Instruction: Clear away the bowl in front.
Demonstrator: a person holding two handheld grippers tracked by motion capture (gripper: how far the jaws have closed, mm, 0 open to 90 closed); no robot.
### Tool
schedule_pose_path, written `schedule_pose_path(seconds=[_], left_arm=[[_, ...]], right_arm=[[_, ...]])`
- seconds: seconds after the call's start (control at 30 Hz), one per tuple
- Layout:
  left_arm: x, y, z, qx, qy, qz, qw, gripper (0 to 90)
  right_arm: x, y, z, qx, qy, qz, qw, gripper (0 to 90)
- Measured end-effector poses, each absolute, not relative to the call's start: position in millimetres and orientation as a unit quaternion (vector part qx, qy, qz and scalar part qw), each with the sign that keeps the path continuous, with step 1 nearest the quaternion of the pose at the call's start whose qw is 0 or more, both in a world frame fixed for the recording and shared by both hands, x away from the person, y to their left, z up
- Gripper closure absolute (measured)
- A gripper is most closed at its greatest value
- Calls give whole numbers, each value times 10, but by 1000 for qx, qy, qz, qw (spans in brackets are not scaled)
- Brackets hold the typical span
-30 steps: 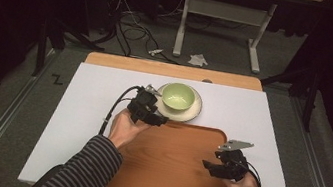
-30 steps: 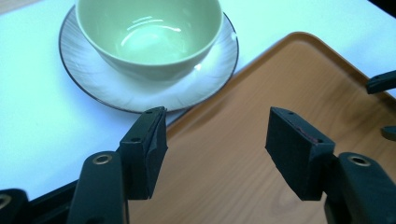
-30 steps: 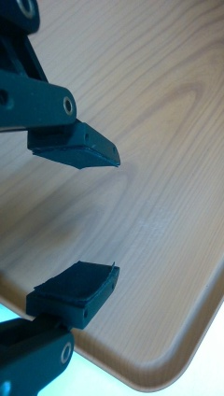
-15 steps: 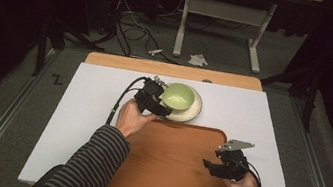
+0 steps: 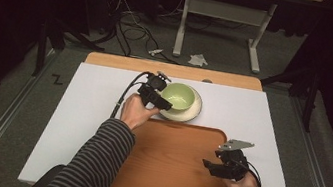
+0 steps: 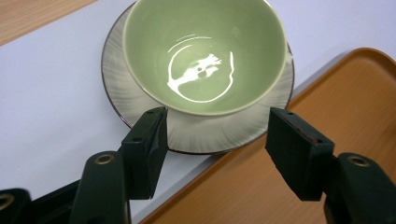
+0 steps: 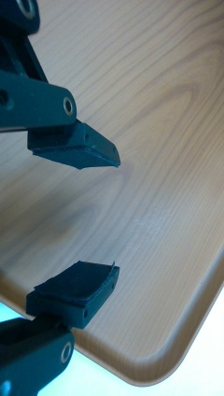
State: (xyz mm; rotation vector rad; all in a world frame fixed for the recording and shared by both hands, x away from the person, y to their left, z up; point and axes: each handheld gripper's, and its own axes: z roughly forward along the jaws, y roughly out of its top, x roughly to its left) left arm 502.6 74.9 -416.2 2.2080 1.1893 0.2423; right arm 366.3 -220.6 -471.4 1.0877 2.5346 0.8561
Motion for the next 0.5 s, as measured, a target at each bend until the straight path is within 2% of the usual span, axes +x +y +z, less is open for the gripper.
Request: schedule_pose_path(seconds=[0.5], left_arm=[[5298,731,-4195,821,477,99,296,377]], right_arm=[[3652,-2204,-4705,371,871,297,126,426]])
